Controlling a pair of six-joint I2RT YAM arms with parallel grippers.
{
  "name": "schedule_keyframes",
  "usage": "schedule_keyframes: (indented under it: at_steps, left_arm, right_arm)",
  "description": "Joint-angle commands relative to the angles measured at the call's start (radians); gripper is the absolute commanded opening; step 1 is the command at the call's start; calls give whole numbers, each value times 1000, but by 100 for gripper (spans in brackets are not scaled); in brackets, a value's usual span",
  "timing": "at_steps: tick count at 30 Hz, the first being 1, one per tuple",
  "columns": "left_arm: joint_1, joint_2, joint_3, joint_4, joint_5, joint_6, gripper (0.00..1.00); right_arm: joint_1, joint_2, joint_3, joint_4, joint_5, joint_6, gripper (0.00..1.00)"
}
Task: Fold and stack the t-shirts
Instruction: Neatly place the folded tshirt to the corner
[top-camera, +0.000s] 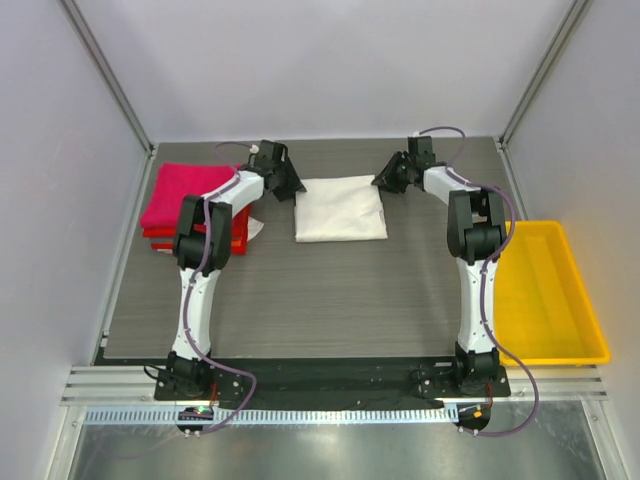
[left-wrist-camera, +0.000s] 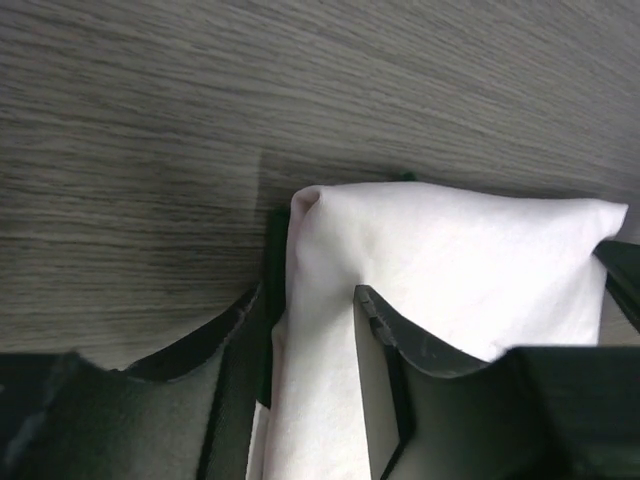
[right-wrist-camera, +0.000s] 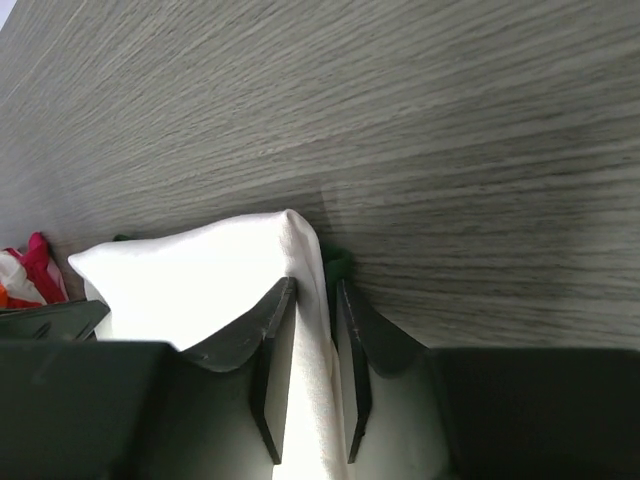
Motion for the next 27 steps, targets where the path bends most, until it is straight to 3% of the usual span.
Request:
schedule_keyframes:
  at_steps: [1, 3, 4, 7, 9, 20, 27]
  left_arm:
    - [4, 36, 22, 35, 18, -22, 40]
    - [4, 44, 21, 49, 18, -34, 37]
    - [4, 48, 22, 64, 15, -40, 34]
    - [4, 60, 24, 84, 17, -60, 11]
    - [4, 51, 31, 89, 31, -62, 0]
    - [2, -209, -108, 99, 2, 1, 0]
    - [1, -320, -186, 90, 9, 9, 0]
  right_arm:
    - [10, 58, 10, -66, 49, -5, 27]
    - [10, 70, 24, -63, 50, 1, 26]
    - [11, 76, 30, -63, 50, 3, 18]
    - [11, 84, 56, -63, 49, 11, 1]
    - [13, 69, 52, -48, 53, 9, 1]
    - [13, -259, -129, 27, 52, -3, 1]
    - [11, -370, -197, 29, 33, -3, 1]
